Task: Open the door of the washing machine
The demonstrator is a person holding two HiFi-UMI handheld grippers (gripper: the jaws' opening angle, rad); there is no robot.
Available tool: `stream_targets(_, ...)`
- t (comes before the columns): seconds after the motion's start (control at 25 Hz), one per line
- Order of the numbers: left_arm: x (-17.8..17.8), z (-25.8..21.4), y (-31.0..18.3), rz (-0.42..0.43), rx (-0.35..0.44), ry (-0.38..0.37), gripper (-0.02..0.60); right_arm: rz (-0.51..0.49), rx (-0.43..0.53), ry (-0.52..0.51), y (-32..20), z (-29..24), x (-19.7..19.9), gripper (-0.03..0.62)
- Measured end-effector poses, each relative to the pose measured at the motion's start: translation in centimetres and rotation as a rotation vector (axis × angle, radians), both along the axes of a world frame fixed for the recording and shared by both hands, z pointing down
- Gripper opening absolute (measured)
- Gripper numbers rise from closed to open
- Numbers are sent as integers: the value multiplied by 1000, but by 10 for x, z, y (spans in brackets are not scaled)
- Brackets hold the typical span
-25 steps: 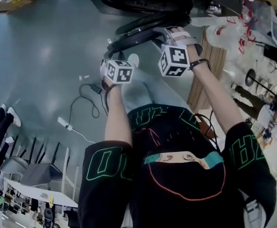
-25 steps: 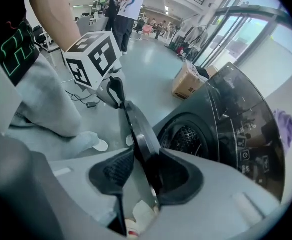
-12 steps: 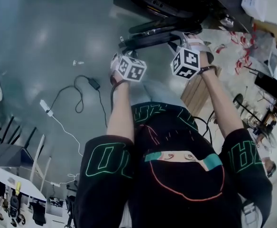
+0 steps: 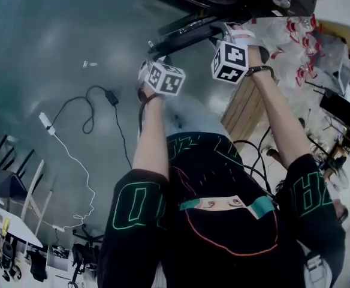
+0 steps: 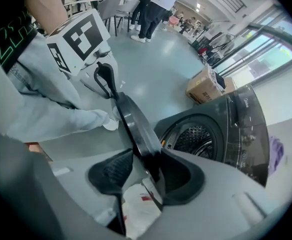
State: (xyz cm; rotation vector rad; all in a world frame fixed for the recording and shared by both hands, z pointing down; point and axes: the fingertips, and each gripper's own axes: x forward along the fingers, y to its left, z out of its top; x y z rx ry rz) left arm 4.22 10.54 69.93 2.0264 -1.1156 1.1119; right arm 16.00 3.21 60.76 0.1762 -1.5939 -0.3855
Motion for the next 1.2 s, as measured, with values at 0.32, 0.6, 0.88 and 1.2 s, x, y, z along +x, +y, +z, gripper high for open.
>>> stream_targets(0.32,31,-3,54,-99,-26,22,86,-105,4,45,37,-2,18,173)
stream_targets(0.6,79,-3,102,-127,-71,24,77,-225,7,86,70,-2,50,176)
stream_targets(0.88,127,-1,137,-262,-116,-5,77,-393,12,59,94,-3,82,176)
stream_targets(1.2,188,4,168,-334,-147,18,77,-546,39,68,115,-2,120,179)
